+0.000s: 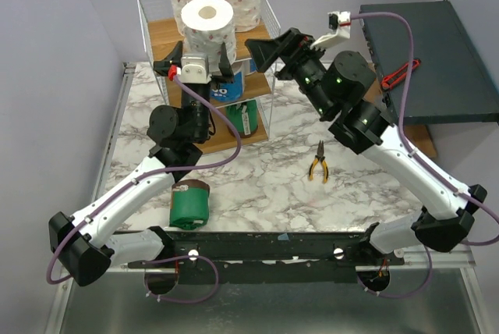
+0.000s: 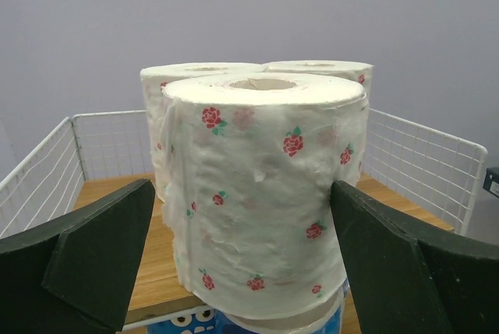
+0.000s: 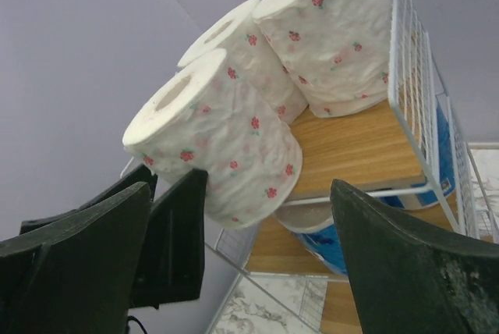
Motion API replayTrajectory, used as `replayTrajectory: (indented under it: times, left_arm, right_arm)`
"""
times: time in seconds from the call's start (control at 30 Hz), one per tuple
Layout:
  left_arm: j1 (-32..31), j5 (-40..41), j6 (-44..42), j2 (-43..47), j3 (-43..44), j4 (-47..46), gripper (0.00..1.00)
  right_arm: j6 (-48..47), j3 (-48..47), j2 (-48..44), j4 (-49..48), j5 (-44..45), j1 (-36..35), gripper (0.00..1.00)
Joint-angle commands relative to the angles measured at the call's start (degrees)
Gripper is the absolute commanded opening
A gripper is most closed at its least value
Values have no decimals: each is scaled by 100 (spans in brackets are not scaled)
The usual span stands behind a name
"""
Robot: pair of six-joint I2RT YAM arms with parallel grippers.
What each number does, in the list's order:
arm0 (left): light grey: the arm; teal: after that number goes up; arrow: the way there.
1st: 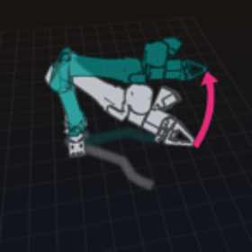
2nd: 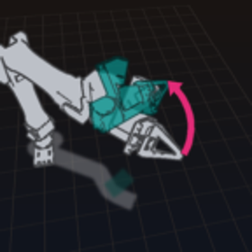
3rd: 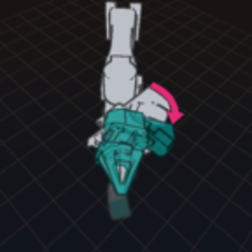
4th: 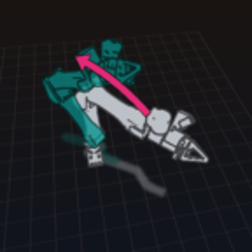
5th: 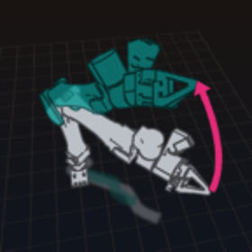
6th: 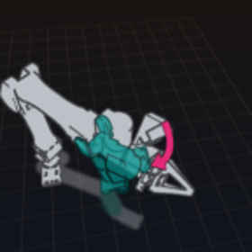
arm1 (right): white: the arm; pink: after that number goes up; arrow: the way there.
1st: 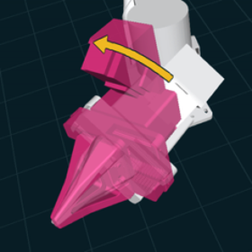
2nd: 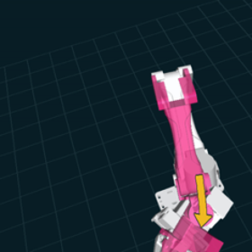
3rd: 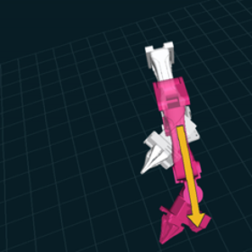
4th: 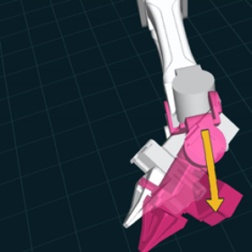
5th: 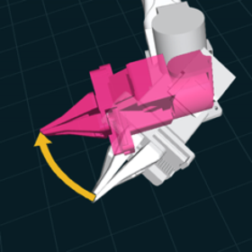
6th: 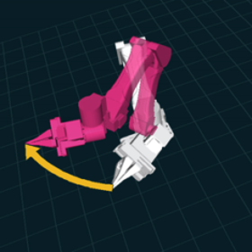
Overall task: Place and organize the paper towels onto the shelf
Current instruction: Adjust the paper towel on the shelf.
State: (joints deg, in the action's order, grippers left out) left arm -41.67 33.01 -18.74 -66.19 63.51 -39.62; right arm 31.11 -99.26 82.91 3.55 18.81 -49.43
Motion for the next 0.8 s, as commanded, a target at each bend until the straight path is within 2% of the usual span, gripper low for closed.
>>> replayTrajectory:
  times: [0.0,0.23,0.53,0.77]
  left_arm:
    - [93,750,-282,137,-5,6,99]
    - [286,1315,-273,367,-113,25,99]
    - [558,1648,-284,675,-199,230,99]
    - [593,1441,-109,933,-158,642,99]
  right_arm:
    - [-97,893,-669,-891,242,-16,100]
    - [-115,1376,-948,-860,358,-17,100]
    - [-144,1764,-1132,-788,389,-19,100]
    - [-185,1859,-1184,-621,413,-19,100]
